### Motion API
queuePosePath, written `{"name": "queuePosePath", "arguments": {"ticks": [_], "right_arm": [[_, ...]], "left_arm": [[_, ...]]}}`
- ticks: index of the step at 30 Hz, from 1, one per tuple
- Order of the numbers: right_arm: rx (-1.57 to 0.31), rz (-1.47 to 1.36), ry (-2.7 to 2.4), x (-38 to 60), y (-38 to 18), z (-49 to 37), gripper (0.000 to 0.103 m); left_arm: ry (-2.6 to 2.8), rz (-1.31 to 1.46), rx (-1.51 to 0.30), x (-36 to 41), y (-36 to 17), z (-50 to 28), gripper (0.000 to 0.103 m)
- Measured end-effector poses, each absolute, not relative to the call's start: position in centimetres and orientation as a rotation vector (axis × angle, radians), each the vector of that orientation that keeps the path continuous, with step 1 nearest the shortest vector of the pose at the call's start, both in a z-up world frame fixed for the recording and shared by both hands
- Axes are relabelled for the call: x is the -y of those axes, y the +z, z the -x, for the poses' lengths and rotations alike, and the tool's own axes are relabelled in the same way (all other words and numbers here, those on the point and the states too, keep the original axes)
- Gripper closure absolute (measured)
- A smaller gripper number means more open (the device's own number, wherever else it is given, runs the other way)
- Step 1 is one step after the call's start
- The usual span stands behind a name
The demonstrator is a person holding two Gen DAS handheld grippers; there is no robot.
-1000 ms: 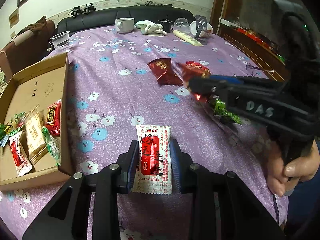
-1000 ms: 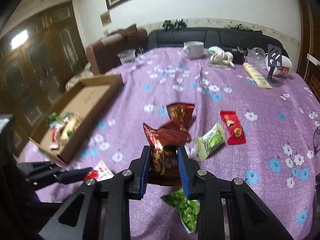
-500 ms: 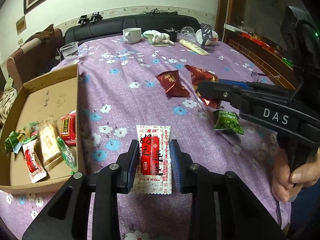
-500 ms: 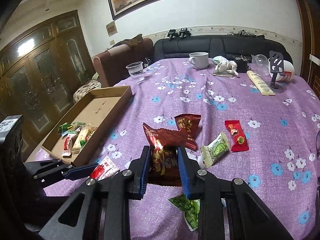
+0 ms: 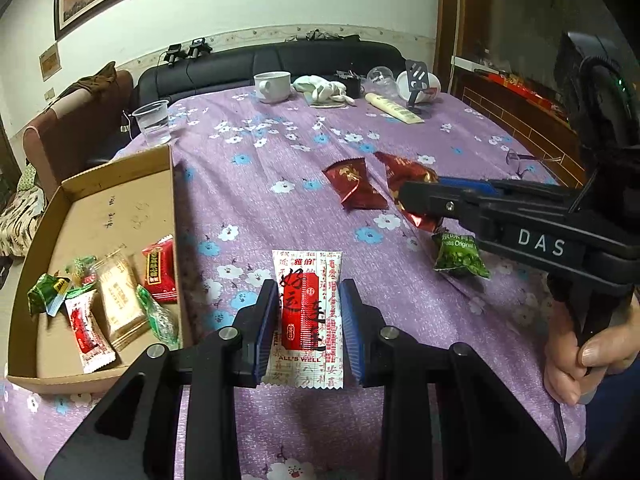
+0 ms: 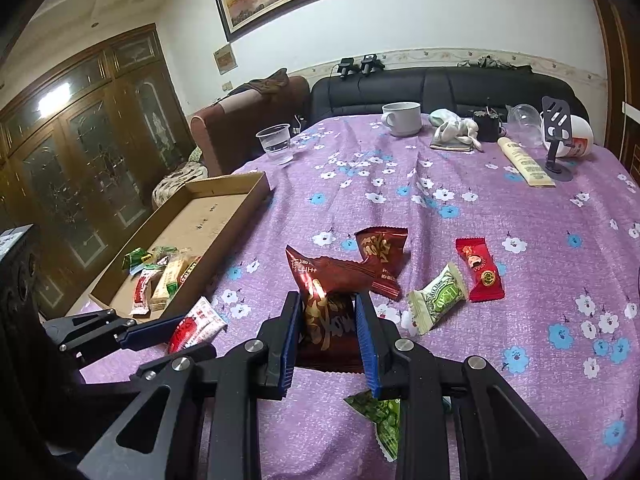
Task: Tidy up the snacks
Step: 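Grasp the dark red candy bag with the right tool while the left tool holds its packet, then carry the red-and-white packet and dark red bag into the cardboard tray with both tools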
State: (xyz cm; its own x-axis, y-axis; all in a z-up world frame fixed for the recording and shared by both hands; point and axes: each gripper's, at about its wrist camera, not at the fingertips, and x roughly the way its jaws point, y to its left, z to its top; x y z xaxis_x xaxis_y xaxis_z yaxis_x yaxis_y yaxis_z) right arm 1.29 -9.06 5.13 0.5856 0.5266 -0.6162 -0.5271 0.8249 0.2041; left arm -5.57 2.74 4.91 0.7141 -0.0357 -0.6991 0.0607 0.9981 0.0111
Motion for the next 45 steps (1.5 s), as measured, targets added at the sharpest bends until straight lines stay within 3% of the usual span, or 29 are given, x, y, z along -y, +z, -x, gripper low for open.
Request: {"name": "queuePosePath", "arguments": {"ticks": [26,34,45], "right_arm": [[-0.808,-0.038,0.791,0.6,7.1,0.4,0.076],[-0.819,0.004,0.87,-5.3,7.6,1.4,0.076],[-0.873,0.062,0.858,-11.4,4.2,0.4,0.076]], "left_arm": [[0.097,0.149,-0.676,-12.6,7.7,7.0,0.074],[0.201,0.237,-0.681,-18.2,6.3,7.0,0.074],[0.285,0.335,-0.716,-22.8,3.3,6.5,0.074]]}}
